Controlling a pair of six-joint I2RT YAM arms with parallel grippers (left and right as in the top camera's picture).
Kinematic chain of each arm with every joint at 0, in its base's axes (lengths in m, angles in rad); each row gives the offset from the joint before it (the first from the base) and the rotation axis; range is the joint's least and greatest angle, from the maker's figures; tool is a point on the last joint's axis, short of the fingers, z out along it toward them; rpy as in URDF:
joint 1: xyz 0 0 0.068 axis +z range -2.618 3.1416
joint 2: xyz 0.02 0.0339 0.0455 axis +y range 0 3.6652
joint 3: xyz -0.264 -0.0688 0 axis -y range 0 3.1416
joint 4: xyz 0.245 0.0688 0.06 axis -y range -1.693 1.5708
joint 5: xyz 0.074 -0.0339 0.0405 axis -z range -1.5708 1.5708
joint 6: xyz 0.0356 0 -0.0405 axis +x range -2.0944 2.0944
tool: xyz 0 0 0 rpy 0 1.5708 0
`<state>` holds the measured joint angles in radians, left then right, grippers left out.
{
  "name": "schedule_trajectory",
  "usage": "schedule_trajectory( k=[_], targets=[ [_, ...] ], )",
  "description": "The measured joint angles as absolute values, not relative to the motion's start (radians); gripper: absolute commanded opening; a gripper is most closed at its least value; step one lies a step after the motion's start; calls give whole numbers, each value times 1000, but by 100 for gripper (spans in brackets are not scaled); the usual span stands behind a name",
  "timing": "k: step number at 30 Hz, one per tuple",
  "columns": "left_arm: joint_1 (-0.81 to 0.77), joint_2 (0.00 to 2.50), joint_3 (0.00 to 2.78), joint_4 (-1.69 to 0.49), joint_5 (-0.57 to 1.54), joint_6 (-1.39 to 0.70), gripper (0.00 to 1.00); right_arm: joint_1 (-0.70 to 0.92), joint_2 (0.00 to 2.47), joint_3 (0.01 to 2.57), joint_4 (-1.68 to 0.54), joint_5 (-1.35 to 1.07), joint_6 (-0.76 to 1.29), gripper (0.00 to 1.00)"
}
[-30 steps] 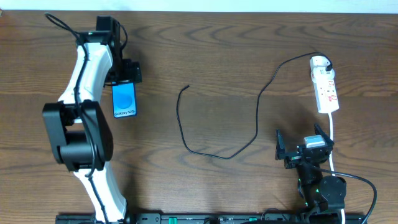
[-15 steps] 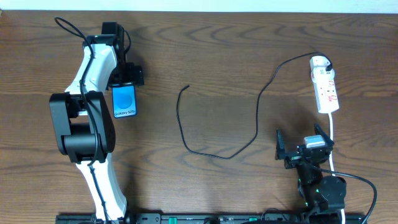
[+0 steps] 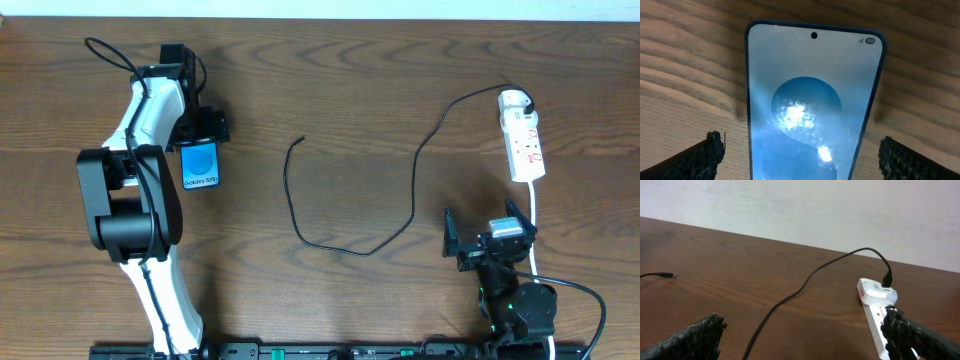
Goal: Plug charger to phone and switch on socket
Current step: 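Move the left gripper over the blue phone and lower onto it, then close the left gripper on the phone's top edge and lift it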
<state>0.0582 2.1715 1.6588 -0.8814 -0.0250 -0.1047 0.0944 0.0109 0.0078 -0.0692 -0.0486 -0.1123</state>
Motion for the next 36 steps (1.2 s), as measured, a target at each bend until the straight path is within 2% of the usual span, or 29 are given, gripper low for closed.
schedule_trajectory(
  k=[12, 18, 36],
  targets=[
    [58, 2172, 1584, -809, -3, -145, 99, 94, 11, 8, -69, -49, -112, 99],
    [58, 2171, 1581, -806, 8, -177, 94, 94, 11, 8, -69, -49, -113, 99],
    [58, 2171, 1581, -839, 16, -173, 94, 94, 11, 8, -70, -49, -112, 99]
  ],
)
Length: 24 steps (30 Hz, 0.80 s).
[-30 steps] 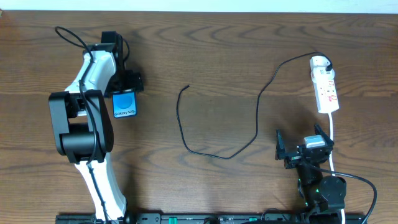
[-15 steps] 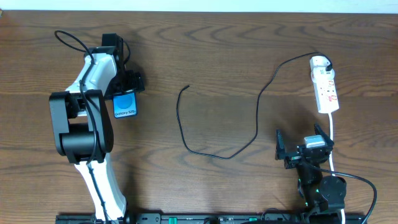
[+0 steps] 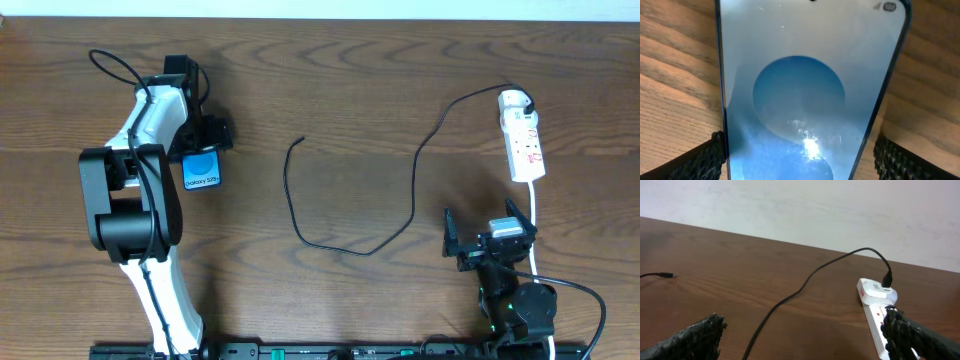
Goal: Plug charger to phone and switch on socket
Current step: 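Close the left gripper on the phone's top edge and lift it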
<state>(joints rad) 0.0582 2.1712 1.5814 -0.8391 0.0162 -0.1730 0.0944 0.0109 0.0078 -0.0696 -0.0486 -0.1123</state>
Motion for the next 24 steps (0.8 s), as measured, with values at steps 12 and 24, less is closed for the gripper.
schedule_trajectory(
  k=[12, 24],
  targets=[
    [58, 2171, 1581, -838, 20, -147, 80, 94, 11, 8, -69, -49, -112, 99],
    [58, 2171, 1581, -838, 20, -141, 78, 94, 11, 8, -69, -49, -112, 99]
  ],
)
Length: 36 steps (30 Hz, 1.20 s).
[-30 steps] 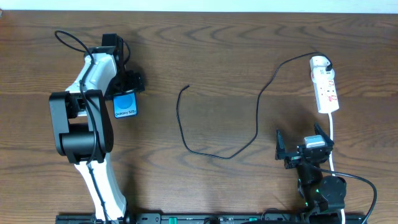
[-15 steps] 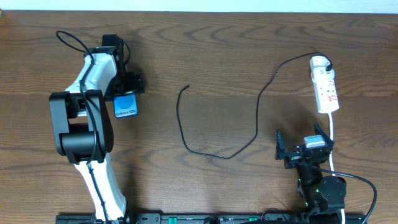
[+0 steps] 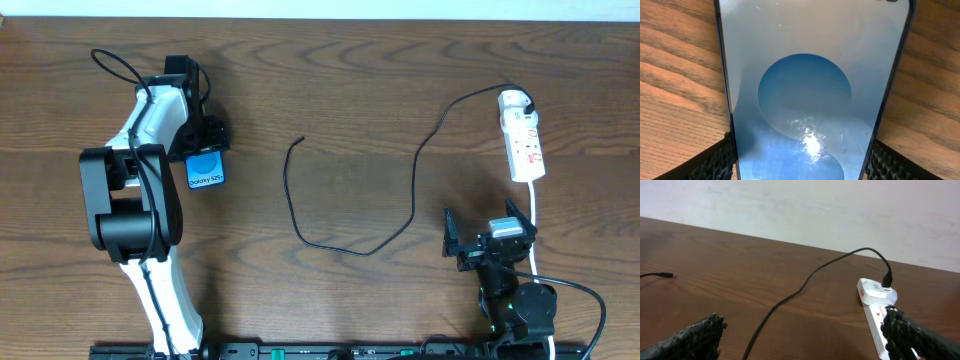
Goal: Plug charger to phone and switch on socket
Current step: 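Close the left gripper on the phone's top edge and lift it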
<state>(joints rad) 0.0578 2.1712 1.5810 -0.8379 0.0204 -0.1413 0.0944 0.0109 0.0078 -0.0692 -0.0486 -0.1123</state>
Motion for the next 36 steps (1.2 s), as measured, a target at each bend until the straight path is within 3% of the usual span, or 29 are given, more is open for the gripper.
schedule_trajectory(
  k=[20, 28, 36],
  targets=[
    [57, 2078, 1586, -938, 34, -244, 73, 94, 11, 8, -69, -49, -112, 99],
    [57, 2020, 1586, -1032, 147, -298, 74, 94, 11, 8, -70, -49, -112, 99],
    [57, 2020, 1586, -1004, 341, -482, 72, 94, 11, 8, -69, -49, -112, 99]
  ],
)
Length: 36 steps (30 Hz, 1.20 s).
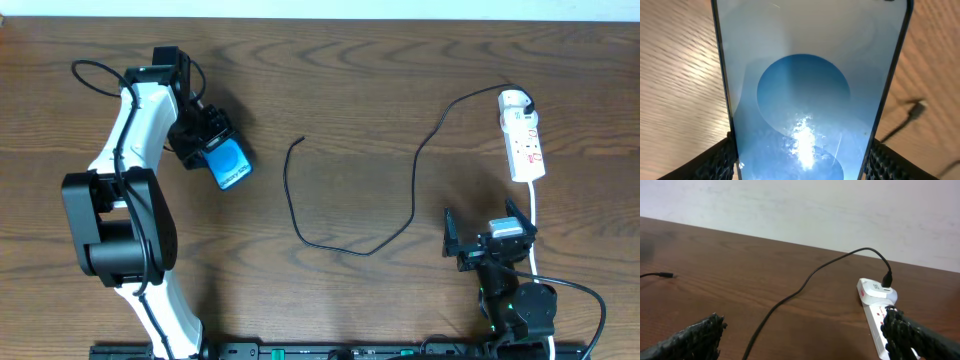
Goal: Plug charger to phone and switch on socket
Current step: 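Close the left gripper on the phone's top edge and lift it, then raise the phone upright with the left gripper toward the center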
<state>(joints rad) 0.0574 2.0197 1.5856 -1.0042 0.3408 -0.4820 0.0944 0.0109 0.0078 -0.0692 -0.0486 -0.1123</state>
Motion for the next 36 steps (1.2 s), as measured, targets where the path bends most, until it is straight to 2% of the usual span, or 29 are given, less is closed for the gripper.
schedule_trajectory(
  k=[10, 27, 36],
  targets=[
    [58, 2020, 1586, -1006, 472, -599, 69, 94, 11, 8, -69, -49, -112, 99],
    [58, 2020, 1586, -998, 507, -760, 69, 94, 11, 8, -69, -49, -113, 99],
    [58, 2020, 1586, -994, 683, -819, 69, 94, 11, 8, -69, -49, -112, 99]
  ],
)
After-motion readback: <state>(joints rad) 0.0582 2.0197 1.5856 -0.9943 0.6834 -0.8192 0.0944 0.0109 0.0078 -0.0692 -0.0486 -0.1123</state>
